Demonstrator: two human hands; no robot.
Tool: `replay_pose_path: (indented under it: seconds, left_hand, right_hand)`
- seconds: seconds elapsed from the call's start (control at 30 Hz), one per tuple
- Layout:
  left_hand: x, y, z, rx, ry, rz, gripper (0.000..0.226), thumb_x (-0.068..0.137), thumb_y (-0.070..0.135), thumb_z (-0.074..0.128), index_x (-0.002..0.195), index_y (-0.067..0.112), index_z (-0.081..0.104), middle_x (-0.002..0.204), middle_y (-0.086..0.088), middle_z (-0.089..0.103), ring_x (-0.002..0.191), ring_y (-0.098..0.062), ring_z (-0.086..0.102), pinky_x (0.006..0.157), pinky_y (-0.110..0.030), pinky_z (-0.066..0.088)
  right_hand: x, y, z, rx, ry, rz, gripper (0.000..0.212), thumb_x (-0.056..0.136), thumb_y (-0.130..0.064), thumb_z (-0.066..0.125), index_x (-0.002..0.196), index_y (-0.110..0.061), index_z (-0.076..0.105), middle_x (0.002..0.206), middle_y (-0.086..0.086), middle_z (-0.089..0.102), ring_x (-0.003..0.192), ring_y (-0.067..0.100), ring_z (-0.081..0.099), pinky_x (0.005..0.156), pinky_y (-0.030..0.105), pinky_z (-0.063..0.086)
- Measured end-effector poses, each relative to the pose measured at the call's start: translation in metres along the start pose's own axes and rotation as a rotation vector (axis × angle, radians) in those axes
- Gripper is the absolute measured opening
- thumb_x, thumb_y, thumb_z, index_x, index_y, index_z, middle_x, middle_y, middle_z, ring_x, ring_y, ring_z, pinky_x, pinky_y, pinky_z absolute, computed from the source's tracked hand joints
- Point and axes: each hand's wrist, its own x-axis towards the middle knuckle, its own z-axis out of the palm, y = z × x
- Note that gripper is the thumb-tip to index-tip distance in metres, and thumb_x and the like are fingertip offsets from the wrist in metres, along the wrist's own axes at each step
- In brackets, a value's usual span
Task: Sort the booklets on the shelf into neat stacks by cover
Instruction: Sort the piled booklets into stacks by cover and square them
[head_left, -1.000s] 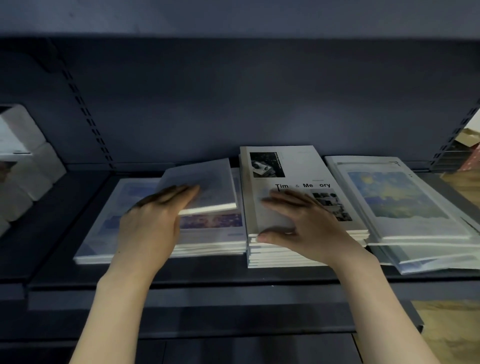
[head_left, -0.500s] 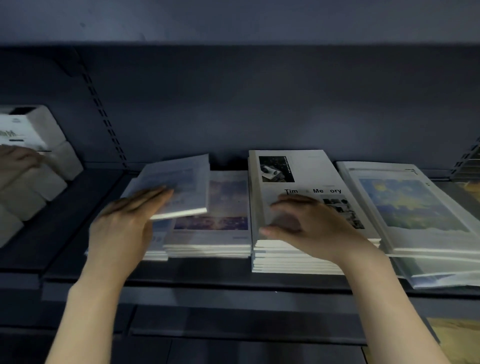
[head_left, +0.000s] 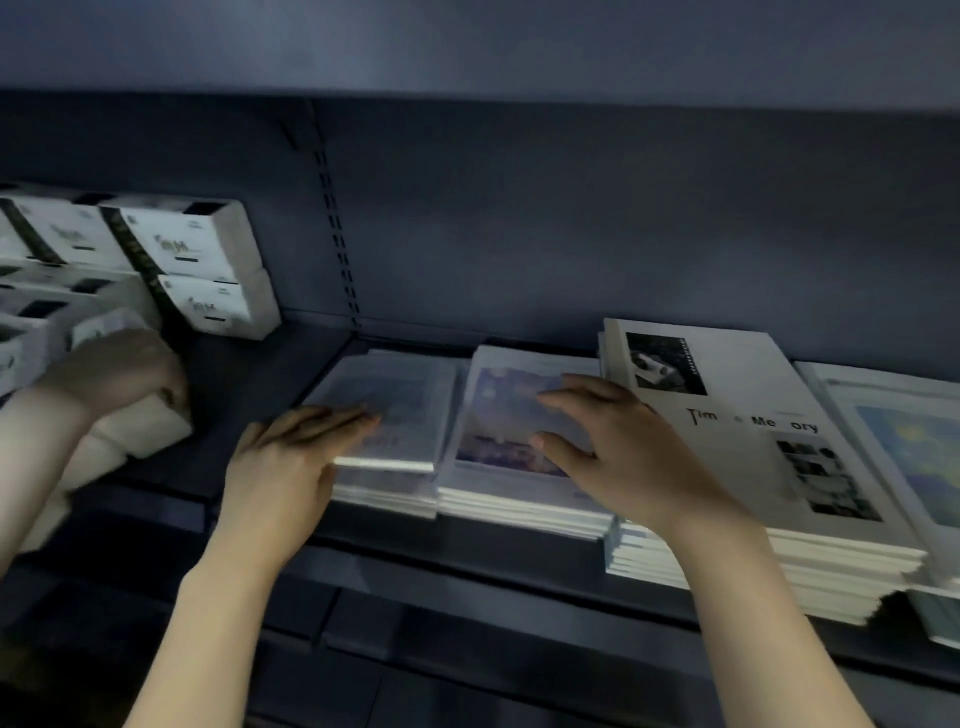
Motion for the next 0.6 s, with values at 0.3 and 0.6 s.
replay_pose_path:
  seconds: [0.3, 0.6]
  left_hand:
    - [0.001, -0.023, 0.021, -0.139, -0.152, 0.072, 0.063, 0.062, -0.003, 0.051, 0.116, 0.025, 0.065, 0.122, 0.006, 0.063, 0.115, -0.01, 0.044, 0.085, -0.024, 0.028]
    - [0.009, -0.023, 0.035, -0.491, -0.253, 0.044, 0.041, 0.08, 0.041, 0.045, 0.106, 0.022, 0.07, 0.126, 0.013, 0.057, 0.124, -0.013, 0.049, 0.1, -0.05, 0.039]
  right_hand:
    - [0.015, -0.01, 0.023, 0.03, 0.008, 0.029, 0.046, 0.092, -0.041, 0.05, 0.134, -0.024, 0.047, 0.142, -0.007, 0.04, 0.132, 0.011, 0.034, 0.108, 0.027, 0.028]
    - [0.019, -0.011, 0.03, 0.033, 0.023, 0.096, 0.047, 0.09, -0.044, 0.051, 0.133, -0.024, 0.05, 0.14, -0.004, 0.044, 0.131, 0.016, 0.038, 0.106, 0.034, 0.033]
